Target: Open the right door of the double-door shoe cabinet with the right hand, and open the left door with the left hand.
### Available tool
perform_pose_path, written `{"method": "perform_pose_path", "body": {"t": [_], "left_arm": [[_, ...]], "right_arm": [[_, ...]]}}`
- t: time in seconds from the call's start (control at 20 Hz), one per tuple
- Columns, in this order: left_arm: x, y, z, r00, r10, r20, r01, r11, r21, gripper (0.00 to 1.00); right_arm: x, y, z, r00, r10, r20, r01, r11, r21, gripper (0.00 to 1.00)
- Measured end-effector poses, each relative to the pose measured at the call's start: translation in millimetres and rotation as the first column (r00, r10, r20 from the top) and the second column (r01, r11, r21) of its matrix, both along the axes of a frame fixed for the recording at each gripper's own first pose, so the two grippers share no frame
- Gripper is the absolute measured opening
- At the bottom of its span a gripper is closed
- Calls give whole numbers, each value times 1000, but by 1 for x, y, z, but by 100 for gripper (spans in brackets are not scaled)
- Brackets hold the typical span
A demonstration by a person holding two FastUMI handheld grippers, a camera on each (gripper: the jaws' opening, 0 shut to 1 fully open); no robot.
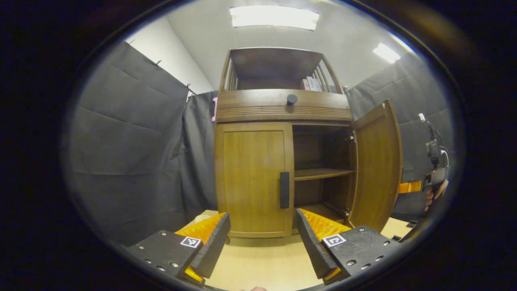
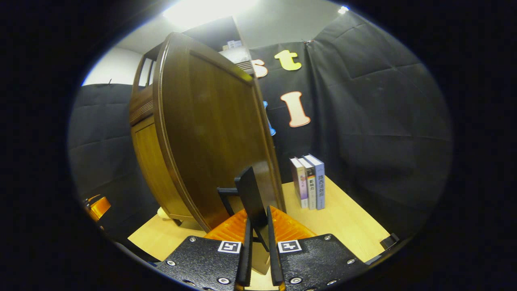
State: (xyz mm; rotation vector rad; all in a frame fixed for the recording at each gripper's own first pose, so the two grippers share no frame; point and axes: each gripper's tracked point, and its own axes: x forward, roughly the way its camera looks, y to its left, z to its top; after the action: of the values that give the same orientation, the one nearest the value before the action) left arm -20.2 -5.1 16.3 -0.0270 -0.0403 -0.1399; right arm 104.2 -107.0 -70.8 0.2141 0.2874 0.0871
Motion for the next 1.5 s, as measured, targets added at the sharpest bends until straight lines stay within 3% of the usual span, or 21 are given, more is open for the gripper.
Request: {"method": "perform_pose_path", "body": {"t": [0.2, 0.25, 0.35, 0.4, 0.6, 0.75, 0.85, 1.1, 1.2, 1.5], "left_arm": [[3, -6, -2, 1000, -29, -5, 29, 1000, 2, 92], [3, -7, -2, 999, -35, -10, 35, 999, -2, 92], [6, -10, 1, 999, -45, -15, 45, 999, -9, 92], [7, -11, 3, 999, -50, -11, 50, 999, -6, 92], [11, -15, 3, 997, -71, 5, 71, 997, 6, 92], [15, -17, 5, 996, -89, 11, 89, 996, 3, 92], [19, -22, 7, 994, -107, 14, 107, 994, -6, 93], [31, -25, 12, 992, -120, 36, 121, 993, -11, 92], [33, -27, 12, 991, -128, 37, 128, 992, -18, 92], [34, -28, 11, 990, -141, 28, 142, 990, -21, 92]], "right_arm": [[0, -11, 3, 1000, 11, 7, -11, 999, -39, 12], [-2, -11, 3, 1000, 21, 7, -21, 998, -56, 4], [-5, -19, 2, 1000, 9, 2, -8, 997, -75, 4], [-7, -23, 2, 1000, -4, 0, 4, 997, -81, 13], [-26, -42, 8, 998, -58, 12, 59, 991, -118, 21], [-44, -69, 19, 987, -156, 25, 158, 980, -124, 25], [-59, -73, 32, 983, -176, 45, 179, 980, -85, 36], [-92, -90, 66, 952, -269, 143, 287, 949, -129, 91], [-106, -86, 77, 944, -279, 178, 306, 941, -146, 95], [-138, -69, 80, 941, -277, 195, 314, 929, -196, 95]]}}
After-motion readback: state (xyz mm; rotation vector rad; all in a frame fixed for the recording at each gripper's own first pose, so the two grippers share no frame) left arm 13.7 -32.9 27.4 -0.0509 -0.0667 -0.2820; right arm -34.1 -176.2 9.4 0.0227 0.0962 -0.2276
